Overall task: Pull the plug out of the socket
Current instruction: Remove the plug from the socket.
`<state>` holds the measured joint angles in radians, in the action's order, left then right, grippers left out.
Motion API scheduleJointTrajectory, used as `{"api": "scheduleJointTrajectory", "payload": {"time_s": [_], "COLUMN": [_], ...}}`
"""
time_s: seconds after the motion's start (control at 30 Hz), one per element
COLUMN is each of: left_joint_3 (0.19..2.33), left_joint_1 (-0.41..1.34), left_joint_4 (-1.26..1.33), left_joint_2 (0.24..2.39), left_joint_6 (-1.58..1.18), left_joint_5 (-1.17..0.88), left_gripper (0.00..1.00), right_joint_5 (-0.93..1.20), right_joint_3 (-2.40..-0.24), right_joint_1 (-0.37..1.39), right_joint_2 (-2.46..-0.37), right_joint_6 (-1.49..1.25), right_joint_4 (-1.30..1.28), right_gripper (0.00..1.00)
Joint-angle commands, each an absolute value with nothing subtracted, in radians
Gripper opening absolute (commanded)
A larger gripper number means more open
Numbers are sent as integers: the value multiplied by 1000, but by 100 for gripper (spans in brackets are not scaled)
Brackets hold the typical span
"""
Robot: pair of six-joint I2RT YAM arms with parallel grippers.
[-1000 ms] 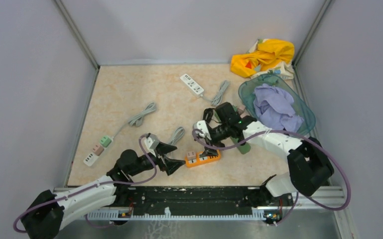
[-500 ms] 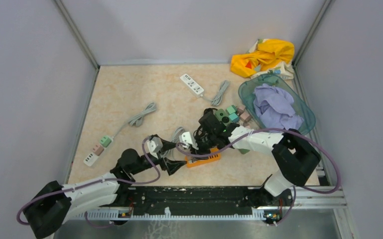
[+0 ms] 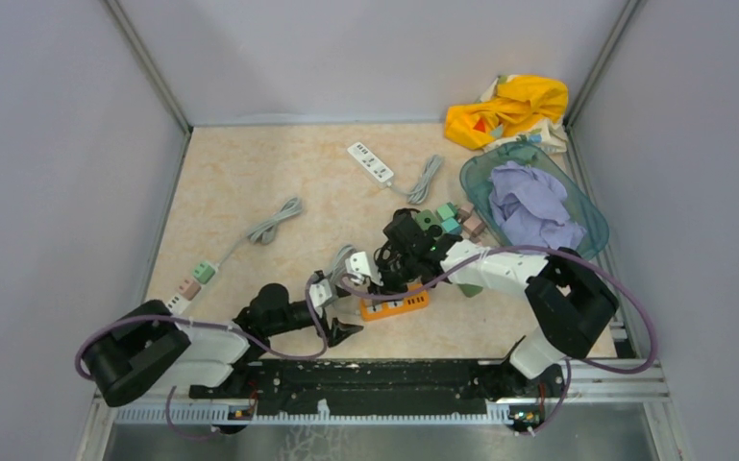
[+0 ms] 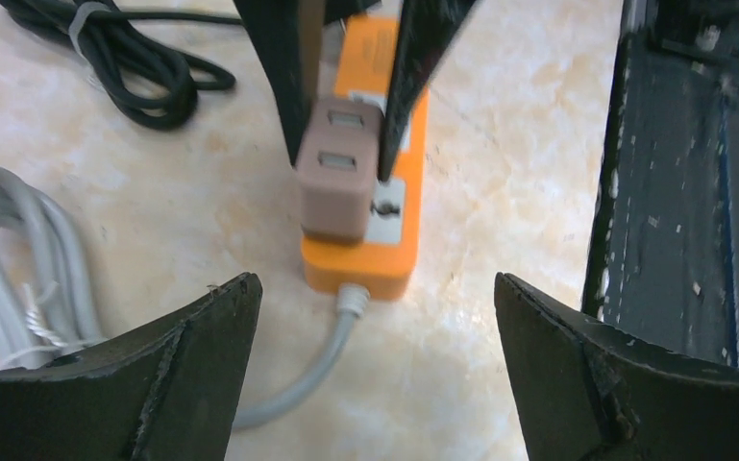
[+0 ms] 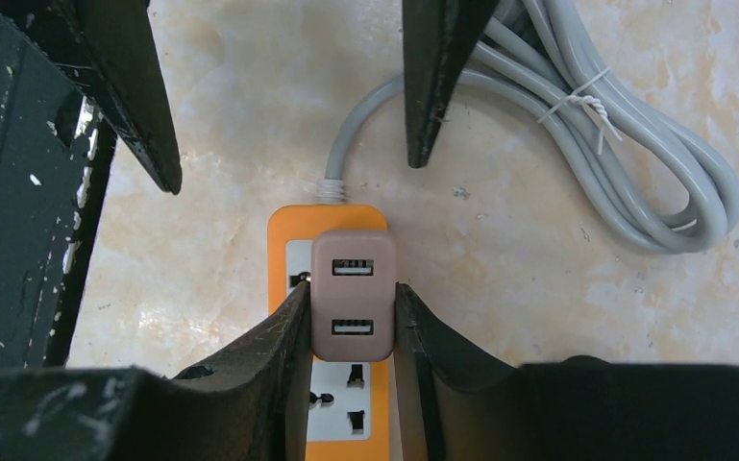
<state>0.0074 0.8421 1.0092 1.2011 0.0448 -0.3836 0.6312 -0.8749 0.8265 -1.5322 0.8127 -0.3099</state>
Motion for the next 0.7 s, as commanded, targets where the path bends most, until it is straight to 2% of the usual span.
{"api": "scheduleJointTrajectory", "payload": {"time_s": [0.0, 0.2, 0.4, 0.67], "left_joint_3": [31, 92, 110, 137], "left_joint_1": [862, 880, 890, 893], "left_joint_4": [1047, 1063, 1184, 1296], "left_joint_2": [1292, 1414, 1524, 1651], "left_joint_6": [137, 205, 226, 206], "left_joint_5": [-422, -394, -400, -384], "left_gripper": [94, 93, 90, 78], "right_joint_5": [632, 657, 670, 678], "right_joint_3": [-927, -925, -925, -925], "right_joint_1": [794, 781, 781, 781], "right_joint_2": [-1519, -1519, -1526, -1527], "right_joint_6": [850, 853, 850, 851], "right_joint_4": [-337, -340, -341, -343], "right_gripper": [7, 6, 5, 4]}}
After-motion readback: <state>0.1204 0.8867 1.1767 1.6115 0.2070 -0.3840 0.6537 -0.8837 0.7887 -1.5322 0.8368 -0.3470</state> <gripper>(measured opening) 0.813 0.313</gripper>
